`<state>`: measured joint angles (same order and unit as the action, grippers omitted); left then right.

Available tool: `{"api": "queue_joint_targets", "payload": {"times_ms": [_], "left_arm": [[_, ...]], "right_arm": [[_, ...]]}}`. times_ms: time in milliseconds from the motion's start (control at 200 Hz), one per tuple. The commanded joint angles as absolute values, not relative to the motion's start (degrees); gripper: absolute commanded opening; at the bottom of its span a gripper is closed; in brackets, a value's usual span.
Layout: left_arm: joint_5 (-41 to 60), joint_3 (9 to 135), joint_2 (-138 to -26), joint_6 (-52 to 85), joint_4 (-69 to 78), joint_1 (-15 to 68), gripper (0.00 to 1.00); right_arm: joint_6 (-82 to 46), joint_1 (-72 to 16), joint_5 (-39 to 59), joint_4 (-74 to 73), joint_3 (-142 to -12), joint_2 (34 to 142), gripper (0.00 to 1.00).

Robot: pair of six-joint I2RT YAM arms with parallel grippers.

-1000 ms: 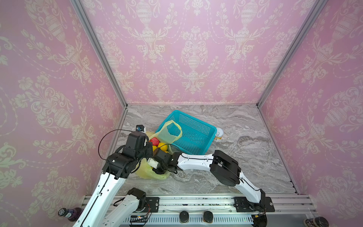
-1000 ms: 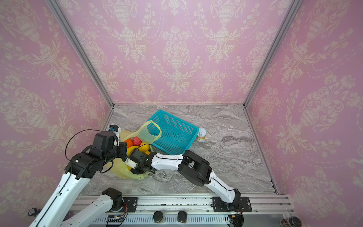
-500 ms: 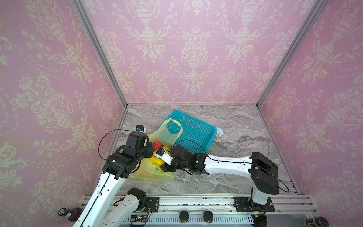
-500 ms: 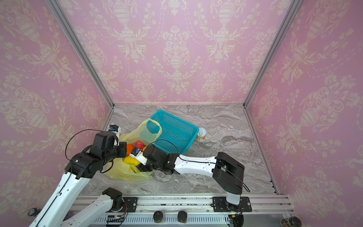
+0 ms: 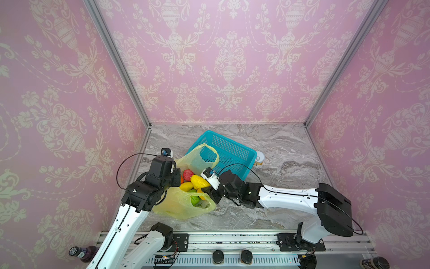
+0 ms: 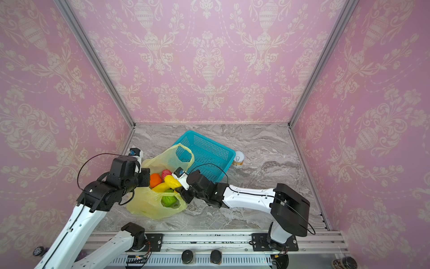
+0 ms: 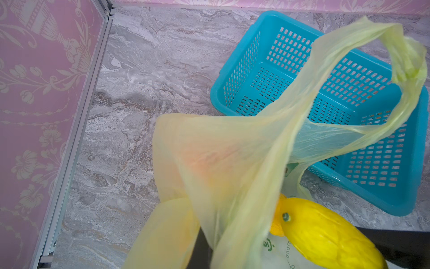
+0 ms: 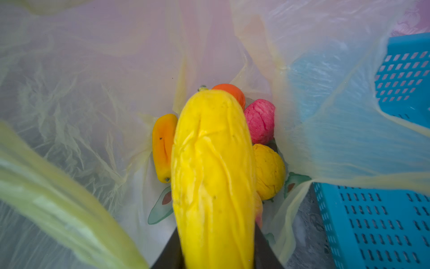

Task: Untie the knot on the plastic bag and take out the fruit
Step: 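Lift the yellow fruit out of the bag with the right gripper, then lower the yellow fruit into the teal basket and open the right gripper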

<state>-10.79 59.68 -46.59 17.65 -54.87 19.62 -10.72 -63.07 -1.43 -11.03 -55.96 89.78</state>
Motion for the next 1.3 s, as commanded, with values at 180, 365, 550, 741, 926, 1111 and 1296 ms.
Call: {"api": "queue_joint_targets", "payload": {"times_ms": [180,365,550,741,926,1111,1296], "left_arm": [[-10.3,59.0,-46.7,17.3,-54.6,19.2,0.0],[-10.5,59.0,-46.7,17.3,-54.6,19.2,0.0],[-10.6,59.1,-47.0,17.4,-54.7,19.2,0.0],[-10.5,59.1,-46.1,17.5,-54.6,19.2,0.0],[-10.3,59.2,-47.5,17.4,-54.7,19.1,0.0],[-11.1,58.7,-46.0,17.7,-54.5,19.2,0.0],[-10.9,58.7,-46.6,17.5,-54.4,19.1,0.0]], "right_arm": [[-13.9,-61.3,-18.5,-11.5,-54.8,83.8,0.13],[-14.5,-59.2,-23.3,-11.8,-52.9,80.3,0.13],[-17.4,-54.2,-28.9,-10.9,-48.2,73.0,0.12],[-25.0,-44.6,-24.0,-12.1,-43.3,71.8,0.12],[-22.9,-41.6,-18.5,-4.0,-50.9,81.8,0.11],[-20.1,-41.4,-17.7,3.3,-59.9,94.1,0.06],[-20.7,-41.5,-14.9,6.0,-66.0,103.5,0.05]]}}
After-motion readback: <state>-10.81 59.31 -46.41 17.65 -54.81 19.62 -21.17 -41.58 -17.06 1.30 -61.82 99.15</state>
